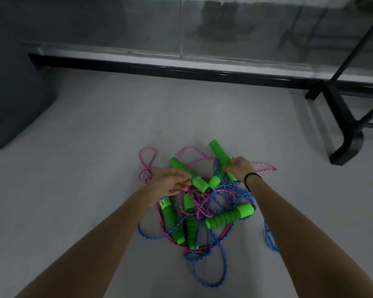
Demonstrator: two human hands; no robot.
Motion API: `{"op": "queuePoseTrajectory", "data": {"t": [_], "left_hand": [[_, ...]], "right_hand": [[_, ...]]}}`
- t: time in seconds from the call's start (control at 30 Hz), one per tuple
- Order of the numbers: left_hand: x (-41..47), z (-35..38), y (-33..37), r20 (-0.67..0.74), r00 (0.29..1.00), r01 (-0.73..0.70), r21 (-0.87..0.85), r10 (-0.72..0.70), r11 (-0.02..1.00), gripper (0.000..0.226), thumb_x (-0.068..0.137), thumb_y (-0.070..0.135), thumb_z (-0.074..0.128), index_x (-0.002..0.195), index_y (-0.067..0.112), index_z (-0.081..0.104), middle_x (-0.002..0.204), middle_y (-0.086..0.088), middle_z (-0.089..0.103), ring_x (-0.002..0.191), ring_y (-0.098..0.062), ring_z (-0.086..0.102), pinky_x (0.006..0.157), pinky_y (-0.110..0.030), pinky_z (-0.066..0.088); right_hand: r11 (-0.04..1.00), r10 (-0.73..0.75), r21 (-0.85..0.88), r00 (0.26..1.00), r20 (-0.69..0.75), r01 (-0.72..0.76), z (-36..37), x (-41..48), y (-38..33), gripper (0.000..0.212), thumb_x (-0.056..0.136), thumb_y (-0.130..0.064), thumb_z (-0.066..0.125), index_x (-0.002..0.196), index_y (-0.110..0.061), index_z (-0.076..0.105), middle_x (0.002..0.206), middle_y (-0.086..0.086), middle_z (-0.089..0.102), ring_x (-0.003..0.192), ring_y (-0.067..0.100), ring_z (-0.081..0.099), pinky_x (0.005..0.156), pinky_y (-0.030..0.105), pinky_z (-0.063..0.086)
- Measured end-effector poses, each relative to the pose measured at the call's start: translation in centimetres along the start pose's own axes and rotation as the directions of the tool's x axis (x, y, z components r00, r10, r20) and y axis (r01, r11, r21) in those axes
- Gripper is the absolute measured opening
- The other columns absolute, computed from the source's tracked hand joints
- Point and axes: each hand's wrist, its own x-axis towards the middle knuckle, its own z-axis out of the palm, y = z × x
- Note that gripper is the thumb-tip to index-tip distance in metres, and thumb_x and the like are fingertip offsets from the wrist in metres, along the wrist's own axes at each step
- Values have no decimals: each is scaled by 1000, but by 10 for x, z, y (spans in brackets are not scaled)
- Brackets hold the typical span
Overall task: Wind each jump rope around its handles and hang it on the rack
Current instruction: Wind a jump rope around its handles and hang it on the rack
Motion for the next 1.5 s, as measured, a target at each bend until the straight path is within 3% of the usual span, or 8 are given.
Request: {"op": "queuePoseTrajectory", "data": {"t": [0.23,0.4,0.7,0.93,1.1,1.23,1.37,1.5], "left_hand": [[23,3,-4,-35,998,44,-25,-45,999,16,91,11,55,82,20,64,62,11,70,57,-1,65,77,-24,45],[25,5,-2,-16,999,50,-18,-50,999,14,91,13,55,85,20,64,66,11,70,60,0,65,77,-24,45],[12,41,19,69,992,120,-266,-105,957,42,94,46,39,100,10,60,86,-6,70,72,-19,68,70,-31,53],[-7,87,37,384,903,353,-405,-194,843,40,89,36,53,100,-1,63,93,-21,67,63,-23,70,59,-30,59],[-16,100,31,371,904,343,-329,-214,880,11,90,3,51,97,-3,57,92,-18,63,55,-17,65,52,-25,56],[-21,92,27,342,924,281,-301,-172,911,12,87,-2,51,96,-5,58,91,-17,62,63,-20,64,58,-29,58],[-28,84,26,323,937,225,-261,-135,939,18,86,-7,46,100,-4,56,89,-16,60,63,-19,65,56,-27,56],[-34,82,34,242,967,117,-162,-76,980,20,85,-8,40,90,-1,58,70,-9,59,51,-11,60,46,-21,51]], "right_hand": [[990,65,-131,989,129,-48,16,13,12,86,79,-22,69,144,-16,14,142,20,35,134,35,29,109,39,29],[940,-52,-338,998,-32,38,19,10,24,63,81,-29,64,135,-16,36,131,16,51,120,35,45,99,37,36],[903,-377,167,916,-136,396,-27,-20,25,43,65,1,76,98,-13,52,94,5,61,91,22,58,81,28,46],[737,-650,-203,758,50,645,-28,-81,41,51,70,1,62,119,-12,56,121,9,58,116,25,53,100,37,42],[983,-127,-151,981,-150,104,-50,-93,111,74,78,-19,68,141,-11,30,143,12,38,132,28,37,109,32,29],[872,394,-228,898,-194,-432,-41,-112,186,47,85,-20,57,126,-5,40,133,17,47,122,34,48,101,38,41],[813,419,-317,869,-263,-488,-21,-129,202,36,94,-20,32,127,-13,42,132,10,47,123,28,46,99,39,38],[915,375,-88,911,-174,-393,-31,-125,165,52,77,-37,64,113,-2,49,117,19,55,105,34,57,86,38,48]]}}
